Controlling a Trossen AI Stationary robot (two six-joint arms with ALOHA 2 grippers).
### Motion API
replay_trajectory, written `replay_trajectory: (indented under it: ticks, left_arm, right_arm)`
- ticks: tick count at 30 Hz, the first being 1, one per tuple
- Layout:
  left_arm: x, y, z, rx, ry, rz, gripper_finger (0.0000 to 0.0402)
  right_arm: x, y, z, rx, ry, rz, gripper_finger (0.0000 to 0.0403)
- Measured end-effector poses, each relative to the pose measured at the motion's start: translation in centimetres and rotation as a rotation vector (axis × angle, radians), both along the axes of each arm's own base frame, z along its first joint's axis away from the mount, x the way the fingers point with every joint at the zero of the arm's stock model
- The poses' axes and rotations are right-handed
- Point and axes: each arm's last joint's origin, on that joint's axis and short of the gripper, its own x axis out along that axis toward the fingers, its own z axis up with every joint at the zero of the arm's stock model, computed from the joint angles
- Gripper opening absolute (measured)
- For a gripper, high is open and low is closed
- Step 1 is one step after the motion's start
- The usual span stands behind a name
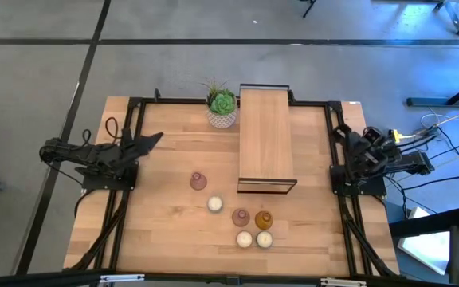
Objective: Pick & Place candle stick holders
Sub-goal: Put the bottom patterned blue scented candle on the shelf
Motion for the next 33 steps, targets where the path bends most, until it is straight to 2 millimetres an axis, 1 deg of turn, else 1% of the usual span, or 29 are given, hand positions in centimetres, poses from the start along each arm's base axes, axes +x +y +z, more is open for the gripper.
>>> replay_trajectory:
  ticks: [4, 7, 9, 12, 14, 16, 19, 24, 26, 28, 30, 33]
  left_arm:
    - [0.2, -0.3, 0.4, 0.006, -0.028, -0.119, 0.0006]
    - [0.4, -0.5, 0.7, 0.038, -0.035, -0.214, 0.0006]
    - [0.4, -0.6, 0.9, 0.052, -0.050, -0.244, 0.0006]
    - [0.4, -0.6, 1.4, 0.079, -0.076, -0.254, 0.0006]
    - [0.4, -0.6, 1.6, 0.097, -0.088, -0.252, 0.0006]
    - [0.3, -0.6, 1.7, 0.117, -0.083, -0.250, 0.0006]
    - [0.3, -0.6, 1.7, 0.128, -0.074, -0.250, 0.0006]
    - [0.3, -0.6, 1.7, 0.129, -0.073, -0.250, 0.0006]
    - [0.3, -0.6, 1.7, 0.134, -0.070, -0.249, 0.0006]
    - [0.3, -0.6, 1.7, 0.143, -0.063, -0.248, 0.0006]
    - [0.3, -0.6, 1.7, 0.139, -0.065, -0.246, 0.0006]
    - [0.3, -0.6, 1.7, 0.136, -0.068, -0.250, 0.0006]
  right_arm:
    - [-0.1, -0.1, 0.1, 0.038, -0.009, -0.020, 0.0000]
    - [-0.4, -0.1, 1.0, 0.026, -0.033, -0.003, 0.0000]
    - [-0.6, 0.0, 2.1, -0.003, -0.051, 0.021, 0.0000]
    - [-0.8, 0.1, 4.4, -0.047, -0.079, 0.057, 0.0000]
    - [-0.5, 0.3, 6.0, -0.091, -0.066, 0.075, 0.0000]
    - [0.1, 0.5, 7.7, -0.118, -0.045, 0.135, 0.0000]
    - [2.0, 1.1, 9.9, -0.111, 0.044, 0.302, 0.0000]
    - [6.2, 2.3, 11.9, -0.040, 0.256, 0.600, 0.0000]
    - [8.1, 3.1, 12.1, -0.028, 0.372, 0.729, 0.0000]
    - [10.2, 4.2, 11.7, 0.019, 0.520, 0.859, 0.0000]
    - [11.9, 5.7, 11.2, 0.083, 0.653, 0.989, 0.0000]
    - [14.0, 8.2, 10.7, 0.162, 0.821, 1.204, 0.0000]
